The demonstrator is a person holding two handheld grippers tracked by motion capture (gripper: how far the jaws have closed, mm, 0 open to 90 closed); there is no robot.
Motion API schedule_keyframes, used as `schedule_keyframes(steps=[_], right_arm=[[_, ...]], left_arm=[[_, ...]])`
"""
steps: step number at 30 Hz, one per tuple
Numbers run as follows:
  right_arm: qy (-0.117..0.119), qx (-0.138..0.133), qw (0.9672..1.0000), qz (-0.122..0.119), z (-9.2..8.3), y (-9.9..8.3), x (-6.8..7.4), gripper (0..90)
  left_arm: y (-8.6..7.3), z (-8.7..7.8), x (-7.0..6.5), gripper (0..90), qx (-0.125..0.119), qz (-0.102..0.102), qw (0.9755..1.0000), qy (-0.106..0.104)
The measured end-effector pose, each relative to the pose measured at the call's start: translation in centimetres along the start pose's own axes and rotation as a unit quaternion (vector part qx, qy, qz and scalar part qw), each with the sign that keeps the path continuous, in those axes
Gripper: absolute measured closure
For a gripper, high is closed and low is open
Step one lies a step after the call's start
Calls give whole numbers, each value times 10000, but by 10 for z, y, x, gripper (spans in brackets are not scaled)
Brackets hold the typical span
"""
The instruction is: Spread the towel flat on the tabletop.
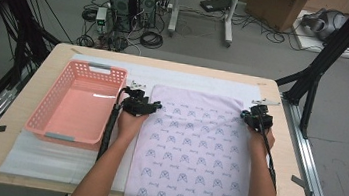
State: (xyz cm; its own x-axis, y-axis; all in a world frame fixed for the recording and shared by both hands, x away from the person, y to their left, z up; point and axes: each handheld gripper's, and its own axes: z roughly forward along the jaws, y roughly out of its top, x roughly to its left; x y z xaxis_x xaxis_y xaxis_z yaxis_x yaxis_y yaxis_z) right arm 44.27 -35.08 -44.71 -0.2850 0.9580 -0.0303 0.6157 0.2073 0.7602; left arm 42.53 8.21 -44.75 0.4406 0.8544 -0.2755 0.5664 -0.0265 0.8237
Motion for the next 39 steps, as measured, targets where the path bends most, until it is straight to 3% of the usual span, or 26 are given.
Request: schedule_keyframes(steps=[1, 2, 3, 5, 6, 8, 11, 13, 15, 21, 24, 26, 28, 39], right_arm=[[-13, -101, 9998, 179, 0, -1, -1, 579], [23, -132, 9993, 343, -2, -1, -2, 514], [157, -154, 9990, 388, -5, 0, -2, 498], [314, -184, 9992, 187, -14, 1, -1, 473], [424, -222, 9988, 137, -21, 1, 0, 452], [747, -358, 9964, 172, -36, -1, -1, 407], [1316, -149, 9912, 45, -55, -2, -1, 305], [1375, -265, 9897, -280, -70, -5, 2, 289], [1518, -430, 9868, -376, -83, -11, 3, 274], [1630, -776, 9821, -537, -111, -39, 6, 249], [1614, -889, 9811, -587, -115, -50, 10, 235], [1576, -701, 9817, -806, -116, -49, 14, 234], [1619, -762, 9807, -784, -116, -49, 16, 230], [1618, -809, 9809, -710, -115, -49, 17, 228]], left_arm=[[1, -1, 0, 347, -19, 33, 10000, -64], [1, -3, -1, 314, -55, 50, 9999, -118], [2, -5, -1, 276, -94, 69, 9997, -191], [4, -9, -3, 213, -156, 75, 9994, -286], [5, -11, -4, 166, -203, 90, 9988, -430], [6, -14, -8, 169, -279, 134, 9976, -612], [7, -20, -14, 166, -390, 220, 9966, -698], [6, -25, -17, 166, -449, 254, 9953, -816], [6, -29, -18, 164, -495, 405, 9943, -853], [4, -39, -30, 164, -693, 987, 9887, -891], [4, -42, -37, 168, -706, 885, 9882, -1031], [4, -45, -40, 177, -663, 992, 9878, -997], [4, -48, -43, 182, -606, 1082, 9875, -977], [5, -49, -43, 171, -703, 899, 9885, -988]])
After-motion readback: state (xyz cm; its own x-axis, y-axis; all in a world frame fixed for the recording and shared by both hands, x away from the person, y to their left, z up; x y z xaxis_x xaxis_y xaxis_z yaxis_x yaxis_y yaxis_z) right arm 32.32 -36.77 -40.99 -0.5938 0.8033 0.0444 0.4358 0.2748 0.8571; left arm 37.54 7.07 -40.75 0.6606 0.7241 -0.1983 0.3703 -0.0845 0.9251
